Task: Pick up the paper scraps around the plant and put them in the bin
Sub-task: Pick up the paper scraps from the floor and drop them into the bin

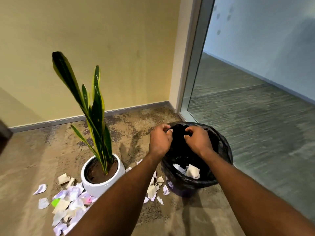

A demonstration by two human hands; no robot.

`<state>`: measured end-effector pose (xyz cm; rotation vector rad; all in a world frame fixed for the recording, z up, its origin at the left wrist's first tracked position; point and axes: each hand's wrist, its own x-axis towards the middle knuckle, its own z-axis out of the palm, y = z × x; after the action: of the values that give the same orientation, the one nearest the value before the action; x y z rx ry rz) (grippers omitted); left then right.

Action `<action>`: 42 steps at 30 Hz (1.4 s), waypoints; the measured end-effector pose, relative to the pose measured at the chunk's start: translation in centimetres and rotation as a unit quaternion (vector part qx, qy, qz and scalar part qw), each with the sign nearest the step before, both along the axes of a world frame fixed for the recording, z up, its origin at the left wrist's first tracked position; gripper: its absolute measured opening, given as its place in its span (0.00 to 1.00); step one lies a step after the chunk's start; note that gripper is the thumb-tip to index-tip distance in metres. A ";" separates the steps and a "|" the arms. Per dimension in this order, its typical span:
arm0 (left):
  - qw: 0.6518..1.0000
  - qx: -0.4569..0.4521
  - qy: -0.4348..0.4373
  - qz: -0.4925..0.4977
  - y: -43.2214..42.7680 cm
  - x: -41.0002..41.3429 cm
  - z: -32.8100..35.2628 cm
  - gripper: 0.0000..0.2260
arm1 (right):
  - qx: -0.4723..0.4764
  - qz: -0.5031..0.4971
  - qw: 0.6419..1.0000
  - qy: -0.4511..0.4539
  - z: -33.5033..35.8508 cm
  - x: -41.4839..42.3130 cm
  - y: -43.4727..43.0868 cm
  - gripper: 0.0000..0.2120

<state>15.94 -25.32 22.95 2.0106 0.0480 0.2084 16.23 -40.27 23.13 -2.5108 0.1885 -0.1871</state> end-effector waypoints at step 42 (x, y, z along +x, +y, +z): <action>0.962 0.154 0.223 -0.031 19.1 -14.9 -29.3 0.04 | -0.243 0.306 0.901 0.187 -28.8 -8.8 17.5 0.22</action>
<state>1.02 -6.25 -6.33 2.3311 0.2516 -0.2990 7.40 -22.77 -5.68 -2.9285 -0.5653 0.5765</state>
